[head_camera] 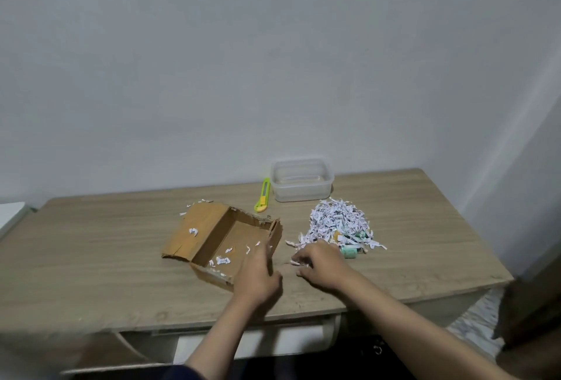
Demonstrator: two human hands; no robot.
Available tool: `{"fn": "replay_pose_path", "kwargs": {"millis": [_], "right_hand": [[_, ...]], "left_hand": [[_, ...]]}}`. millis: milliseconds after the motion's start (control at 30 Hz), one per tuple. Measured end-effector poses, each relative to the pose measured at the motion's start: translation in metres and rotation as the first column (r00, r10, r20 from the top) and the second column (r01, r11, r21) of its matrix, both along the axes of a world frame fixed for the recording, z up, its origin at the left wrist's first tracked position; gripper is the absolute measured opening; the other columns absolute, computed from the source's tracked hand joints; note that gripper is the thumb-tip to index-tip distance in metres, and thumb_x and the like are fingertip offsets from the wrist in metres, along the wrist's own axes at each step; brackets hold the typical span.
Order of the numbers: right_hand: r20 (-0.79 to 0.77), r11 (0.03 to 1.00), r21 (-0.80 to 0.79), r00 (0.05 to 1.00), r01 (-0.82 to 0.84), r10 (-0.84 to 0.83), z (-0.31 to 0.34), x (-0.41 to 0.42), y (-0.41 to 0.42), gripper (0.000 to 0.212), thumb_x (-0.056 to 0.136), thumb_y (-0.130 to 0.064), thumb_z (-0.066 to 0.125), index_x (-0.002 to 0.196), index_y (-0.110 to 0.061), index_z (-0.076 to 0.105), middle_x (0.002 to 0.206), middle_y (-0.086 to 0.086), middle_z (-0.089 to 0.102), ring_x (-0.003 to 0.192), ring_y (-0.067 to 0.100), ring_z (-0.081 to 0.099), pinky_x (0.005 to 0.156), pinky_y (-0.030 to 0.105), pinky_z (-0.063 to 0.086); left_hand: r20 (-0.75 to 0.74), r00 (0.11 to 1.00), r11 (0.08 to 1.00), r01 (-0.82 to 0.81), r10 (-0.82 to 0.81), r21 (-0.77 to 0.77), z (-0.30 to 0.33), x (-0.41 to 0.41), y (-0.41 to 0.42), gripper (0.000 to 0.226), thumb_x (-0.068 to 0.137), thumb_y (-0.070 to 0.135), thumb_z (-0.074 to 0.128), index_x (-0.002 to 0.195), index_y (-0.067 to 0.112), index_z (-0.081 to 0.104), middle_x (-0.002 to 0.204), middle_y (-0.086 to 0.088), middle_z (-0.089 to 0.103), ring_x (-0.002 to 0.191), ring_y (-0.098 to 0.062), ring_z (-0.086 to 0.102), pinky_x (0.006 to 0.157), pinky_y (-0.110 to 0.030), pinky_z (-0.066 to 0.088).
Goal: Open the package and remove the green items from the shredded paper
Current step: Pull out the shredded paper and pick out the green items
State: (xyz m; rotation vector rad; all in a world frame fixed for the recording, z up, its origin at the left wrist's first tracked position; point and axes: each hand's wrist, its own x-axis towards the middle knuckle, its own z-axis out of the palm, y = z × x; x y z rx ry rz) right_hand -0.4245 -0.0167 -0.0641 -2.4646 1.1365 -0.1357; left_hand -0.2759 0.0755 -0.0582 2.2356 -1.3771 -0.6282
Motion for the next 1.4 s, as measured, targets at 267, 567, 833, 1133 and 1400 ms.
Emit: {"fn": "replay_pose_path", "kwargs": {"millis": [267,567,833,1133,1400], "right_hand": [[0.020,0.997,-0.010,0.997,0.074,-0.074,-0.001,-0.016,-0.010,0.016,0.082,-0.021,0.056,0.081,-0.021,0.071,0.086,-0.004,0.073,0.094,0.021,0.060,0.090,0.037,0.044],[0.086,0.997,-0.055,0.995,0.055,-0.050,0.004,-0.028,-0.017,0.016,0.082,-0.018,0.054,0.070,-0.016,0.066,0.078,-0.001,0.070,0.088,0.023,0.056,0.079,0.034,0.047],[0.172,0.987,0.019,0.972,0.157,-0.158,0.010,-0.049,-0.033,0.014,0.084,-0.017,0.061,0.077,-0.013,0.073,0.085,0.000,0.074,0.089,0.021,0.064,0.080,0.031,0.048],[0.303,0.966,0.031,0.919,0.256,-0.254,0.020,-0.052,-0.040,0.006,0.072,-0.011,0.071,0.068,-0.015,0.069,0.068,-0.014,0.051,0.070,0.010,0.053,0.068,0.029,0.044],[0.431,0.929,0.142,0.824,0.341,-0.368,0.014,-0.077,-0.064,0.017,0.074,0.001,0.066,0.079,-0.015,0.069,0.070,-0.004,0.059,0.067,0.025,0.060,0.067,0.027,0.054]], "left_hand": [[-0.122,0.987,0.993,0.099,-0.105,-0.057,0.009,0.025,-0.004,0.065,0.058,0.011,0.048,0.120,0.028,0.057,0.112,0.003,0.066,0.106,-0.019,0.060,0.091,-0.034,0.050],[-0.049,0.989,0.990,0.140,-0.141,-0.012,0.006,0.066,0.017,0.057,0.059,0.005,0.045,0.106,0.030,0.064,0.100,0.008,0.069,0.096,-0.013,0.063,0.079,-0.023,0.048],[0.013,0.998,0.997,0.069,-0.069,0.047,0.006,0.097,0.027,0.055,0.056,0.006,0.045,0.098,0.035,0.067,0.100,0.009,0.071,0.099,-0.015,0.063,0.084,-0.031,0.052],[0.096,0.988,0.987,0.131,-0.123,-0.092,0.016,0.042,-0.005,0.063,0.071,0.030,0.059,0.132,0.026,0.046,0.130,0.001,0.049,0.123,-0.022,0.043,0.108,-0.046,0.033],[0.045,0.952,0.893,0.300,-0.302,-0.336,0.011,-0.046,-0.063,0.043,0.086,0.027,0.052,0.128,0.020,0.050,0.133,0.003,0.049,0.119,-0.008,0.044,0.105,-0.027,0.035]]}}
